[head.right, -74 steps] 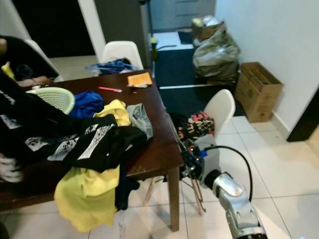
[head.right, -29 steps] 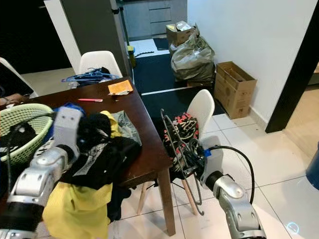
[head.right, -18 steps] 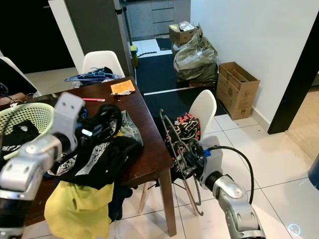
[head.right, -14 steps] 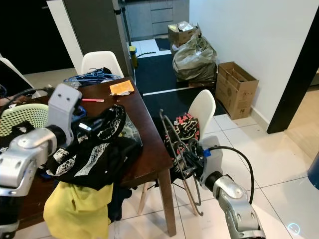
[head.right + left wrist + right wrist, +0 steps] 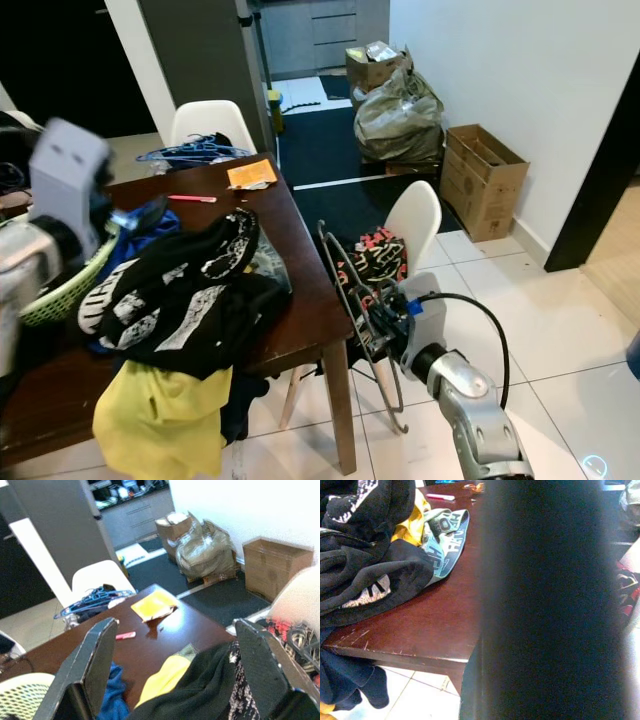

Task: Hang hanger

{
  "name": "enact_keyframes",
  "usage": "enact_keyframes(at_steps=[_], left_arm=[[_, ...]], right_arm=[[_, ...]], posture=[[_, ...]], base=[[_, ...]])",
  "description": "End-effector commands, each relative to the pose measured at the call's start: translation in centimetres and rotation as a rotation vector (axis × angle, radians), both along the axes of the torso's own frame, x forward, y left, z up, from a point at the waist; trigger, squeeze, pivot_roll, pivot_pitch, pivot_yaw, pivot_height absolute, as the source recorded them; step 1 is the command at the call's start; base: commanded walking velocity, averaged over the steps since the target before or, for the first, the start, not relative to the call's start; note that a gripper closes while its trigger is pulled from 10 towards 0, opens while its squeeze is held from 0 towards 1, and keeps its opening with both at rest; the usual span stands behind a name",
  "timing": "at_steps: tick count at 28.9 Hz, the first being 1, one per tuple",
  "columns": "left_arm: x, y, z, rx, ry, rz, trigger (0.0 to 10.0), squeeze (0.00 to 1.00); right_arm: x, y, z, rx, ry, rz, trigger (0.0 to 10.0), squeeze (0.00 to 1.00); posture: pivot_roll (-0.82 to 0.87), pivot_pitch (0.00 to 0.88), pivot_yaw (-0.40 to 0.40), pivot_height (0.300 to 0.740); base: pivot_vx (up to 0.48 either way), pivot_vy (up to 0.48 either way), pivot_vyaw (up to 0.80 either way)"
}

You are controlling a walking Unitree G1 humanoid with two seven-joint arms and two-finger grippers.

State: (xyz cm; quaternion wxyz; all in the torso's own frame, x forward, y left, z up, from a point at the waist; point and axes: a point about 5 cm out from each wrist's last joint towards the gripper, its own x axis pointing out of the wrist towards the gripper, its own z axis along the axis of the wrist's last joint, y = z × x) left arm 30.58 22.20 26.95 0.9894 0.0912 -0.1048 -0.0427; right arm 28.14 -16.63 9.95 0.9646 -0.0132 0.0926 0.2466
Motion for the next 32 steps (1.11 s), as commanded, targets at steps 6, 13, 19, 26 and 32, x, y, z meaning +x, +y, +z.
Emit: enact_keyframes(at_steps=[6,13,19,26,32], left_arm=[[-0.1,1.7,-2.9,-0.050,0.025,0.234,10.0,0.00],[-0.8,4.0,-4.5,-0.105,0.059,0.395,10.0,0.00],[-0.6,2.0,-6.1,-0.114,0.083,0.378,10.0,0.00],[-0.2,-0.6,-6.4,-0.134,0.074,0.317,10.0,0.00],[0.1,-2.0,-5.8,-0.142,0.051,0.218,10.0,0.00]], right_arm=[[0.0,-0.3,0.1,0.007,-0.006,-0.004,10.0,0.00],[-0.1,-0.2,0.2,-0.022,-0.030,0.007,10.0,0.00],[0.0,-0.2,0.3,-0.023,-0.037,0.003,10.0,0.00],[0.1,-0.4,0.8,0.016,-0.074,-0.031,10.0,0.00],[0.5,-1.5,3.3,0.224,-0.214,-0.149,10.0,0.00]], posture=[[-0.04,0.000,0.056,0.740],[-0.03,0.000,0.059,0.740],[-0.03,0.000,0.058,0.740],[-0.03,0.000,0.064,0.740],[-0.02,0.000,0.072,0.740]], base=[[0.000,0.000,0.00],[0.000,0.000,0.76],[0.000,0.000,0.76],[0.000,0.000,0.76],[0.000,0.000,0.75]])
